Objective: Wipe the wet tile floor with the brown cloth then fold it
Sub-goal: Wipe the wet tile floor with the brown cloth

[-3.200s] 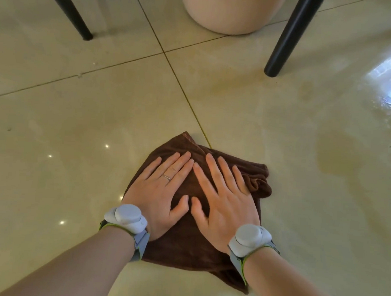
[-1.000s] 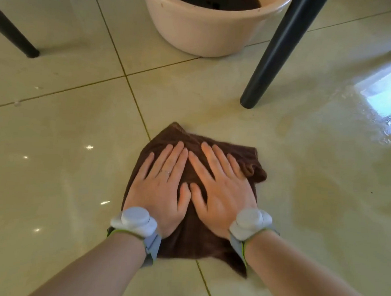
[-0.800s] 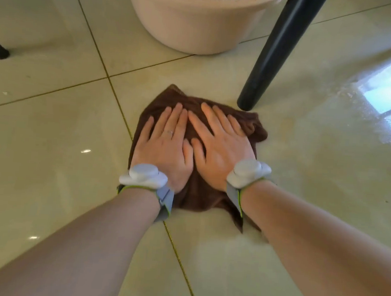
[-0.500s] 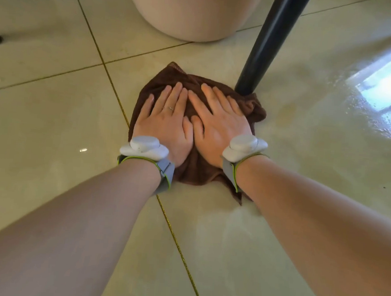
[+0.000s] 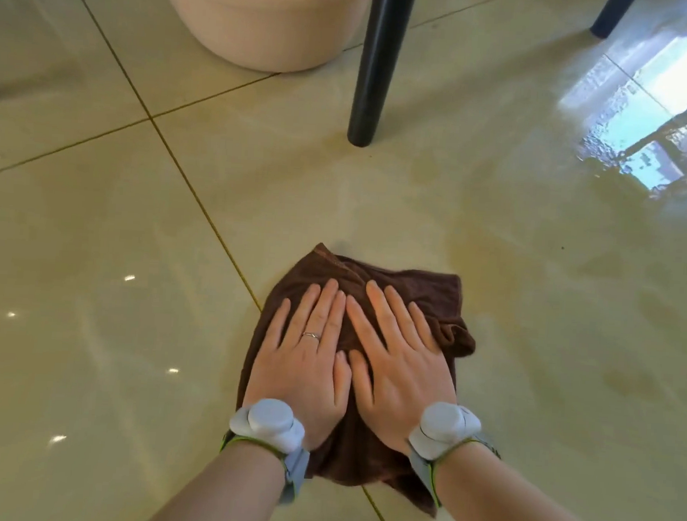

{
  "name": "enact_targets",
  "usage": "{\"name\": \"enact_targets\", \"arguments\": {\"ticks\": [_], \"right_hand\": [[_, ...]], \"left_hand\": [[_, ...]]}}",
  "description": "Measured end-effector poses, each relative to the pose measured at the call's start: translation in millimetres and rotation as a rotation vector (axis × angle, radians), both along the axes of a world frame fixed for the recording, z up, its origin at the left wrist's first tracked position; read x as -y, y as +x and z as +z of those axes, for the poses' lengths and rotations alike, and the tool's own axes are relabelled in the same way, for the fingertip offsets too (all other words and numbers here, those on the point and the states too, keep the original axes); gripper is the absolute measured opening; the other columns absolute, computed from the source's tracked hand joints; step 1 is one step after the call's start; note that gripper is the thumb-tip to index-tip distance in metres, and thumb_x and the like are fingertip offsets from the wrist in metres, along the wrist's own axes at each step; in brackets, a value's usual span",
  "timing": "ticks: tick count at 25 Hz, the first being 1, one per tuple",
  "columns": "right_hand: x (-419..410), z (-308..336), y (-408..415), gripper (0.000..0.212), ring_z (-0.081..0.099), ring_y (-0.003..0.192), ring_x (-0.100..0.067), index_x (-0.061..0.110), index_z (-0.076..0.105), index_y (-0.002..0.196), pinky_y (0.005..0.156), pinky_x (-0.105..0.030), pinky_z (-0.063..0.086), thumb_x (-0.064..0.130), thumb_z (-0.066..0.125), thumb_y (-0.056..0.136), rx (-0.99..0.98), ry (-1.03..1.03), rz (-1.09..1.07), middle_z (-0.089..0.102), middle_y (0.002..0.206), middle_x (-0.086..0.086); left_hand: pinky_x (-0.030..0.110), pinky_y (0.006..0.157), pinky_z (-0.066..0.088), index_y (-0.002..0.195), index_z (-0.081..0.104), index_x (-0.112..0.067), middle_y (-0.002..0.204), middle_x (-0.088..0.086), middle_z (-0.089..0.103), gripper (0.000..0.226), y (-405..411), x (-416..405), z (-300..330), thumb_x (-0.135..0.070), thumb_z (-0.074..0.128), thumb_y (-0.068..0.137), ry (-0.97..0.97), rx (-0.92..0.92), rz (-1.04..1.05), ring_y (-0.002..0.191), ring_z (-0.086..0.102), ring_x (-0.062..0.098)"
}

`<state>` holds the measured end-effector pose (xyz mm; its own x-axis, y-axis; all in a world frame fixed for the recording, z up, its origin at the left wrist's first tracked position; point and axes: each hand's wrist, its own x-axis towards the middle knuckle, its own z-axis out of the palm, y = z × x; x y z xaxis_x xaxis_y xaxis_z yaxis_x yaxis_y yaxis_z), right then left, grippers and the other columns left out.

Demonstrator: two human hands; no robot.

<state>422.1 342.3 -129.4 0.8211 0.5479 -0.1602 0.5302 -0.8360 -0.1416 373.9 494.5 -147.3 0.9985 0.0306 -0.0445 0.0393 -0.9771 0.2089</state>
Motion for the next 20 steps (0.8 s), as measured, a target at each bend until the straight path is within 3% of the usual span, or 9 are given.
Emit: {"name": "enact_targets", "arguments": {"ticks": [11,20], "right_hand": [[3,-10,125,0.062,0.016,0.159,-0.026,0.026,0.025,0.164,0.129,-0.047,0.014,0.043,0.021,0.105,0.086,0.039,-0.065,0.018,0.172,-0.005],[13,-11,220,0.062,0.019,0.157,-0.029,0.025,0.032,0.161,0.127,-0.049,0.016,0.043,0.034,0.102,0.066,0.114,0.089,0.022,0.171,-0.008]], "left_hand": [[0.044,0.127,0.013,0.161,0.021,-0.012,0.169,0.003,0.016,0.065,131,14,-7,-0.033,0.023,0.099,0.019,0.052,0.043,0.156,0.014,0.018],[0.045,0.127,0.011,0.162,0.016,-0.011,0.170,0.004,0.013,0.065,197,23,-6,-0.032,0.022,0.100,0.065,0.033,0.134,0.157,0.011,0.019]]}}
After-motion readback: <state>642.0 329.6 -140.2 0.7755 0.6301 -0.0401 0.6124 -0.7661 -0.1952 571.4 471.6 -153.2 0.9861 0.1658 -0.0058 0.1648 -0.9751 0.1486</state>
